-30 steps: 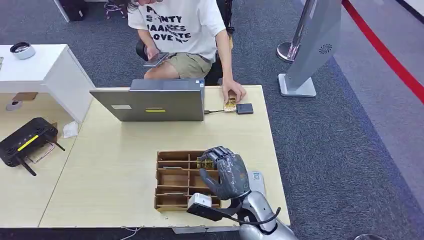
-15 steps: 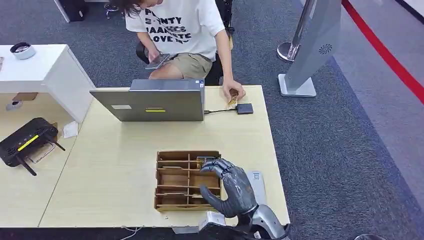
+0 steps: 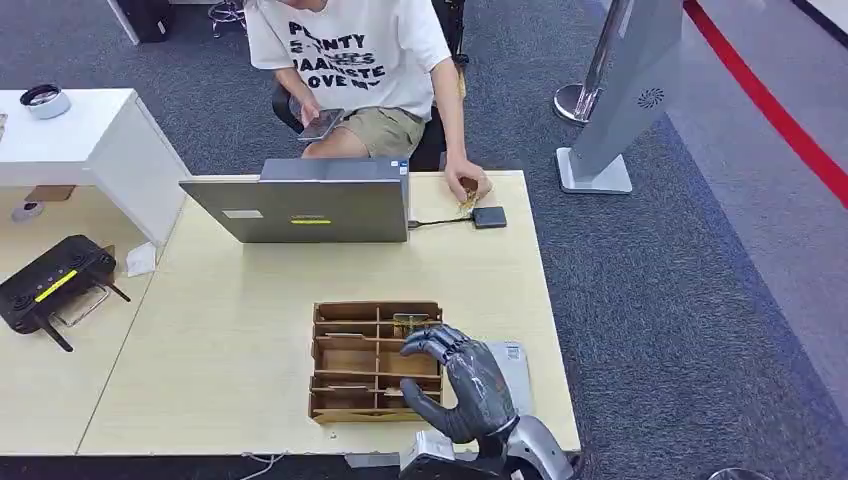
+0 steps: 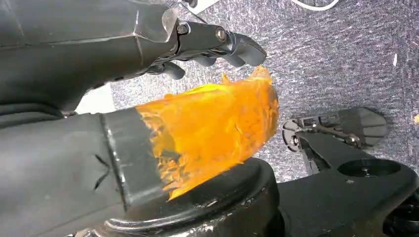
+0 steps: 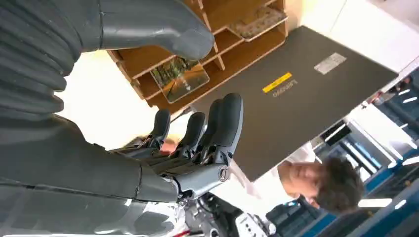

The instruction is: Pass the card to the sensor for recognition and then transmit it.

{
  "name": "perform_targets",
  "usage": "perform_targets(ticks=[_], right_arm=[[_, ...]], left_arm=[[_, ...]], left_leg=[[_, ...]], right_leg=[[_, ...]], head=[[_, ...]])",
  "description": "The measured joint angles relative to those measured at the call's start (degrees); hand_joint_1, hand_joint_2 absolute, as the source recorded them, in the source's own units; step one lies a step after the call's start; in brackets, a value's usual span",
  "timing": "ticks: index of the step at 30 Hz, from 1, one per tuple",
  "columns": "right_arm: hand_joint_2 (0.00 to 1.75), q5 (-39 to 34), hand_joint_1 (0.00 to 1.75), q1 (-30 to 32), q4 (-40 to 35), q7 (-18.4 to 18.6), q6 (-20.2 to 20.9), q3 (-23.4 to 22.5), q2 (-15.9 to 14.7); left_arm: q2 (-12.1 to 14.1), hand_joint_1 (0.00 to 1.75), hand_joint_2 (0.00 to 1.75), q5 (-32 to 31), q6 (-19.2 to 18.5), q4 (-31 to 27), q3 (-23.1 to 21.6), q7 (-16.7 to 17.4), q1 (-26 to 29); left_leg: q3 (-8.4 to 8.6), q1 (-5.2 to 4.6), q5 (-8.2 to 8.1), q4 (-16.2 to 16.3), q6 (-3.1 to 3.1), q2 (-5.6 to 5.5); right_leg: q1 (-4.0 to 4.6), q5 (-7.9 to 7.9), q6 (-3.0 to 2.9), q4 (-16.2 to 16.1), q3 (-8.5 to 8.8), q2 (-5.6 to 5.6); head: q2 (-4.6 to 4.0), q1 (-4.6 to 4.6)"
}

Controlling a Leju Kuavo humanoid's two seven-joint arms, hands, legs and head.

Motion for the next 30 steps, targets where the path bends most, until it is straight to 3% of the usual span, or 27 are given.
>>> perform_targets(ticks=[5, 15, 21, 23, 30], right_arm=[[1.75, -1.9, 0.8, 0.5, -0.1, -1.3, 1.7, 0.9, -1.4], [1.75, -2.1, 0.96, -0.3, 1.6, -2.3, 4.7, 4.1, -3.2], [1.75, -0.4, 0.86, -2.6, 5.1, -2.0, 3.8, 6.2, -3.1], [1.75, -0.3, 0.91, -3.0, 6.0, -1.7, 3.6, 6.7, -3.1], [1.75, 0.4, 0.86, -3.9, 9.1, -0.9, 2.3, 8.1, -3.1]], left_arm=[[0.0, 0.0, 0.0, 0.4, 0.2, 0.0, 0.3, -0.2, 0.0], [0.1, 0.0, 0.0, 0.3, 0.2, 0.0, 0.6, -0.2, 0.0], [0.1, 0.0, 0.0, -0.2, 0.2, 0.0, 0.6, -0.1, 0.0], [0.1, 0.0, 0.0, -0.2, 0.2, 0.0, 0.6, 0.1, 0.0], [0.1, 0.0, 0.0, -0.5, 0.3, 0.0, 0.6, 0.2, 0.0]], left_leg=[[-0.01, 0.0, 0.0, 0.0, 0.0, 0.0], [-0.01, 0.01, 0.0, 0.0, 0.0, 0.0], [0.0, 0.0, 0.0, 0.0, 0.0, 0.0], [0.0, 0.0, 0.0, 0.0, 0.0, 0.0], [-0.01, 0.0, 0.0, 0.0, 0.0, -0.01]], right_leg=[[0.0, 0.0, 0.0, 0.0, 0.0, 0.0], [0.0, 0.0, 0.0, 0.0, 0.0, 0.0], [0.0, 0.0, 0.0, 0.0, 0.01, 0.0], [0.0, 0.0, 0.0, 0.0, 0.02, 0.0], [0.0, 0.0, 0.0, 0.0, 0.01, -0.01]], head=[[0.0, 0.02], [0.0, 0.0], [0.0, 0.0], [0.0, 0.0], [0.0, 0.0]])
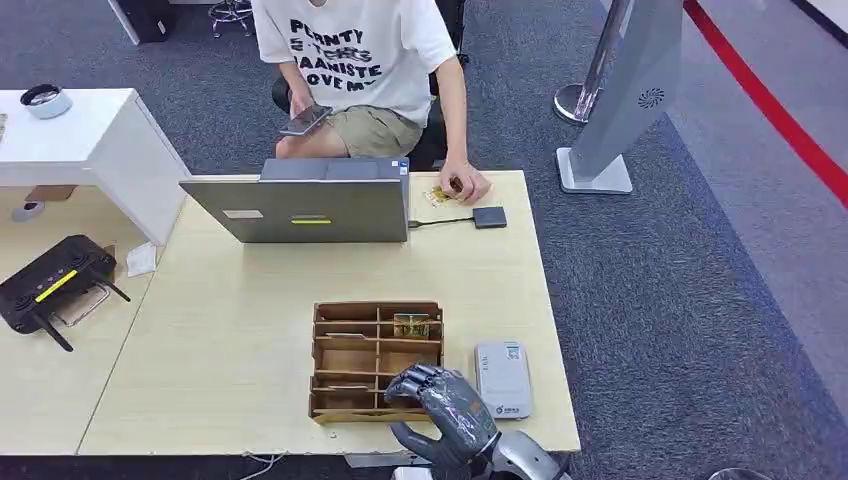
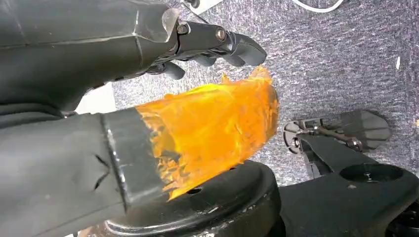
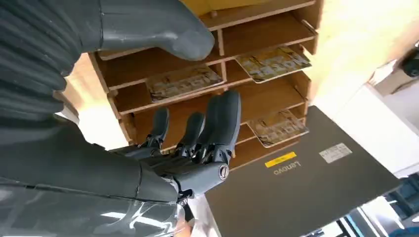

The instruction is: Pass the card to the sensor for recognition and then transmit it.

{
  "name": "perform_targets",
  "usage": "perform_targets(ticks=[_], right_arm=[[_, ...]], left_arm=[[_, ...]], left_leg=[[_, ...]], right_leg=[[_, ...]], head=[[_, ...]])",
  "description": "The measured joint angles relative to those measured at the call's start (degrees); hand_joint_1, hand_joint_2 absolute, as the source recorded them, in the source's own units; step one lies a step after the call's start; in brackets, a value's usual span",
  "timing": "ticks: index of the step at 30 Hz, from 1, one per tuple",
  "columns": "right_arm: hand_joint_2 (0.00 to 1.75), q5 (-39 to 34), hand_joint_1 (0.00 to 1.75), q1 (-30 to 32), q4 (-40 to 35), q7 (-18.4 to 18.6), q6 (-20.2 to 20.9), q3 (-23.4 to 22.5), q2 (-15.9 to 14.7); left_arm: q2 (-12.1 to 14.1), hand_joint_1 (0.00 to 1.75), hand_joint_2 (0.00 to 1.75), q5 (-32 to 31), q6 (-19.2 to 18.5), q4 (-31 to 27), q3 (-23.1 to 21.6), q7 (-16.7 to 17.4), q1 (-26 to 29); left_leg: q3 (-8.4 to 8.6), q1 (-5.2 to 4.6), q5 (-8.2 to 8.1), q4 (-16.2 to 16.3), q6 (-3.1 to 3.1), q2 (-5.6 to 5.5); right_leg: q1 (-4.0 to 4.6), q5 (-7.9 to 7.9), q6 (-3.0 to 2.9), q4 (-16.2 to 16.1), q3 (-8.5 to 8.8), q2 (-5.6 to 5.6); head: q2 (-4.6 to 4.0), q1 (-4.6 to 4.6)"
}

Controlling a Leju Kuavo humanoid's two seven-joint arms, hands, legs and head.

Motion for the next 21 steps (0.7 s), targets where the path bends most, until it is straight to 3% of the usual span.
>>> perform_targets(ticks=[7, 21], right_arm=[[1.75, 1.4, 0.73, -2.5, 2.9, 0.7, -1.8, 1.3, 1.5], [1.75, 2.2, 0.72, -4.7, 6.6, 2.4, -3.5, 2.4, 3.7]], left_arm=[[0.0, 0.0, 0.0, -0.7, 0.0, 0.0, 0.0, 0.1, 0.0], [-0.1, 0.0, 0.0, -1.0, -0.1, 0.0, 0.0, 0.2, 0.0]], left_leg=[[0.03, 0.01, 0.01, 0.0, 0.0, 0.01], [0.01, 0.0, 0.0, 0.0, 0.0, 0.0]], right_leg=[[0.01, 0.0, 0.0, 0.0, 0.0, 0.0], [0.0, 0.0, 0.0, 0.0, 0.0, 0.0]], head=[[0.0, 0.0], [0.0, 0.0]])
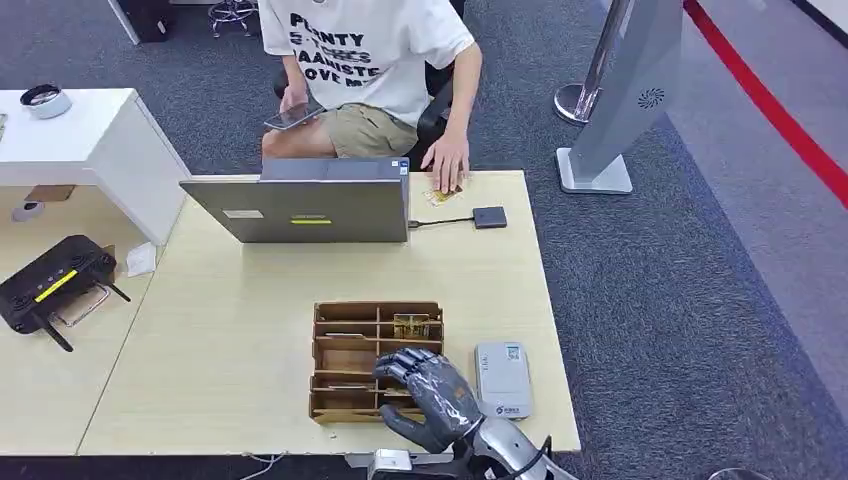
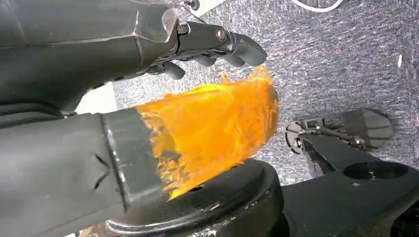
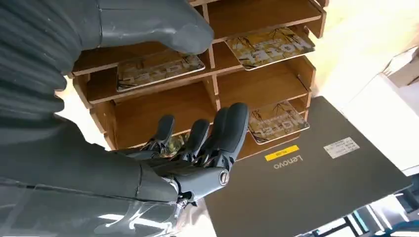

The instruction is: Pass the card to the sensor for recognition and then transmit it.

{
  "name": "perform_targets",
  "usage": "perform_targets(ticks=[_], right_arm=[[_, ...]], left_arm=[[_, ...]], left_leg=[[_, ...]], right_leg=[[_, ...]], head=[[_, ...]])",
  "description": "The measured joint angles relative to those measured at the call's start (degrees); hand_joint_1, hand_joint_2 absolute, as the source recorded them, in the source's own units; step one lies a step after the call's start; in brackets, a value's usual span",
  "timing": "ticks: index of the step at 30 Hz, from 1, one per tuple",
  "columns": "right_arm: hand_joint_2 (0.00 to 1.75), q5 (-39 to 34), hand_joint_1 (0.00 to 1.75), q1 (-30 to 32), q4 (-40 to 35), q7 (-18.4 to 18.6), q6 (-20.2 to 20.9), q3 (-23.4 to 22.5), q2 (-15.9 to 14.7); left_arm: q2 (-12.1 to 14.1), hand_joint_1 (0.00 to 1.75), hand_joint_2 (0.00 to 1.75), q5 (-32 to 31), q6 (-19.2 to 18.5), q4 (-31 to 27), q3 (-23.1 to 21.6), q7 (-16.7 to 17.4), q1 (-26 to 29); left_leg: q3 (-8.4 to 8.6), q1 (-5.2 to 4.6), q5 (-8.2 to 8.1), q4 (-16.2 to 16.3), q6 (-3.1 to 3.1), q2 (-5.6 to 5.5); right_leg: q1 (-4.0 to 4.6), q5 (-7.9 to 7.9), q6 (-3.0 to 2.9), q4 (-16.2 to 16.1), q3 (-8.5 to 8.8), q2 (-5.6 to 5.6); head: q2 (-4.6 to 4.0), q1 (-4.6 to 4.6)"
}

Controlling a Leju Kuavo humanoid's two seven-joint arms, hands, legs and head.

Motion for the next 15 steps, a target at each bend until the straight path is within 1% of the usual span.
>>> perform_targets(ticks=[5, 10, 13, 15], right_arm=[[1.75, 0.0, 0.73, 0.0, 0.4, 0.2, -0.4, 0.1, 0.1], [1.75, 0.2, 0.7, -0.1, 0.5, 0.7, -1.3, 0.1, 0.3], [1.75, 0.6, 0.84, -0.3, 0.8, 1.0, -1.2, 0.1, 0.4], [1.75, 1.2, 0.84, -0.3, 1.3, 1.2, -1.3, 0.1, 0.4]], left_arm=[[0.0, 0.0, 0.0, -0.1, 0.0, 0.0, 0.0, 0.0, 0.0], [0.0, 0.0, 0.0, -0.3, 0.0, 0.0, 0.0, 0.0, 0.0], [0.0, 0.0, 0.0, -0.4, 0.0, 0.0, 0.0, 0.0, 0.0], [0.0, 0.0, 0.0, -0.4, 0.0, 0.0, 0.0, 0.0, 0.0]], left_leg=[[0.01, 0.0, 0.0, 0.0, 0.0, 0.0], [0.01, 0.0, 0.0, 0.0, 0.0, 0.0], [0.01, 0.0, 0.0, 0.0, 0.0, 0.0], [0.01, 0.0, 0.0, 0.0, 0.0, 0.0]], right_leg=[[0.0, 0.0, 0.0, 0.0, 0.0, 0.0], [0.0, 0.0, 0.0, 0.0, 0.0, 0.0], [0.0, 0.0, 0.0, 0.0, 0.0, 0.0], [0.0, 0.0, 0.0, 0.0, 0.0, 0.0]], head=[[0.0, 0.0], [0.0, 0.0], [0.0, 0.0], [0.0, 0.0]])
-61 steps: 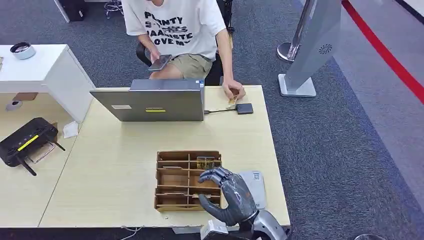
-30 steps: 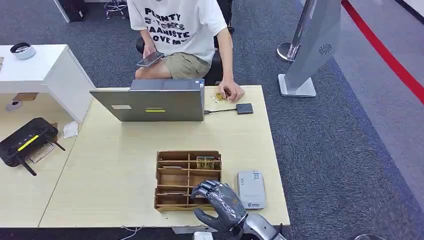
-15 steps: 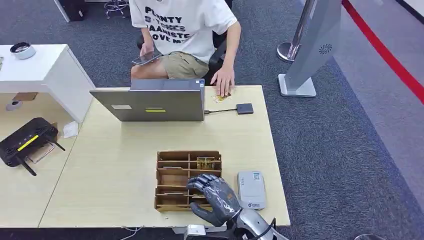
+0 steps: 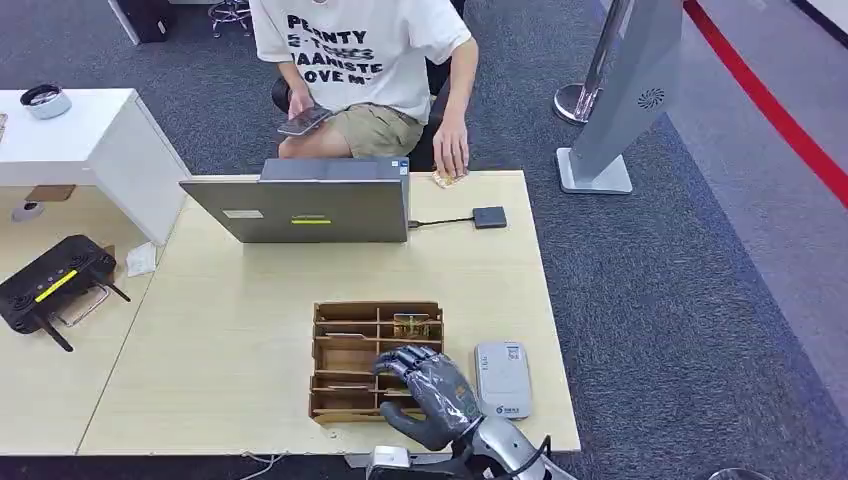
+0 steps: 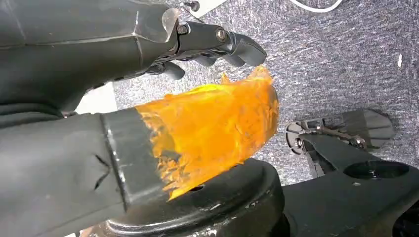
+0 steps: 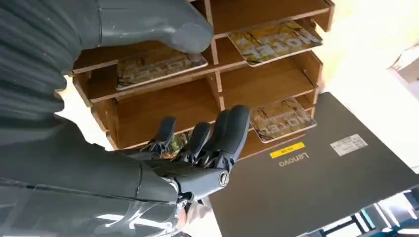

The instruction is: Pass the card to the sensor for recognition and then transmit it.

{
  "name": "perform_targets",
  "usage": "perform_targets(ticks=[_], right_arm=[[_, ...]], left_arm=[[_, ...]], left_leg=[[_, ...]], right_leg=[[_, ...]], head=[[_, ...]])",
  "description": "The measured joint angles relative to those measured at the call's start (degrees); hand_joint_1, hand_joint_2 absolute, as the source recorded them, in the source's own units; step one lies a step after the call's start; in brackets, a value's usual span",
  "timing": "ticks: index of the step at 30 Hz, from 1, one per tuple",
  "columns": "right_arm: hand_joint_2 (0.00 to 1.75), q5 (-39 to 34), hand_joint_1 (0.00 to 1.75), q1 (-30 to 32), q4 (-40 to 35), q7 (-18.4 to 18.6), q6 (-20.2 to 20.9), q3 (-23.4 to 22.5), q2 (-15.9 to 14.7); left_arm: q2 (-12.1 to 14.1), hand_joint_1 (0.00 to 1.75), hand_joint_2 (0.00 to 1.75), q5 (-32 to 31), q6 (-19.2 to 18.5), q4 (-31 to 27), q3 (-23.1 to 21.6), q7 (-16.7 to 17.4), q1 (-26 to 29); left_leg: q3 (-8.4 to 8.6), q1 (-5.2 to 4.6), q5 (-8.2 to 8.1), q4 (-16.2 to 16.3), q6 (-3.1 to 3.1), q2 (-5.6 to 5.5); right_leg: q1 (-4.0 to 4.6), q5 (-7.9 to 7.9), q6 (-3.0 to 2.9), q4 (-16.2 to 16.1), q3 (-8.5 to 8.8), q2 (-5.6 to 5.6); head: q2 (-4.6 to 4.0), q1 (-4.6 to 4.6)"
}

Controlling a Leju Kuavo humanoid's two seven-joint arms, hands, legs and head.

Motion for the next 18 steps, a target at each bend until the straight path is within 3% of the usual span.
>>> perform_targets(ticks=[5, 8, 9, 12, 18], right_arm=[[1.75, 1.1, 0.82, 0.0, 1.5, 0.3, -0.4, -0.1, 0.0], [1.75, 1.6, 1.03, 0.1, 2.3, 0.6, -0.7, -0.1, 0.0], [1.75, 2.0, 1.31, 0.1, 2.5, 0.8, -1.0, -0.2, 0.0], [1.75, 3.1, 1.52, 0.2, 3.1, 1.4, -1.6, -0.5, 0.0], [1.75, 5.2, 1.75, 0.7, 3.5, 2.3, -2.6, -1.9, 0.0]], left_arm=[[0.0, 0.0, 0.0, -0.1, 0.0, 0.0, 0.0, 0.0, 0.0], [0.0, 0.0, 0.0, -0.1, 0.0, 0.0, 0.0, 0.0, 0.0], [0.0, 0.0, 0.0, -0.1, 0.0, 0.0, 0.0, 0.0, 0.0], [0.0, 0.0, 0.0, -0.1, -0.1, 0.0, 0.0, 0.0, 0.0], [0.0, 0.0, 0.0, -0.2, -0.2, 0.0, 0.0, 0.1, 0.0]], left_leg=[[0.0, 0.0, 0.0, 0.0, 0.0, 0.0], [0.0, 0.0, 0.0, 0.0, 0.0, 0.0], [0.01, 0.0, 0.0, 0.0, 0.0, 0.0], [0.01, 0.0, 0.0, 0.0, 0.0, 0.0], [0.01, 0.0, 0.0, 0.0, 0.0, 0.0]], right_leg=[[0.0, 0.0, 0.0, 0.0, 0.0, 0.0], [0.0, 0.0, 0.0, 0.0, 0.0, 0.0], [0.0, 0.0, 0.0, 0.0, 0.0, 0.0], [0.0, 0.0, 0.0, 0.0, 0.0, 0.0], [0.0, 0.0, 0.0, 0.0, 0.0, 0.0]], head=[[0.0, 0.0], [0.0, 0.0], [0.0, 0.0], [0.0, 0.0], [0.0, 0.0]])
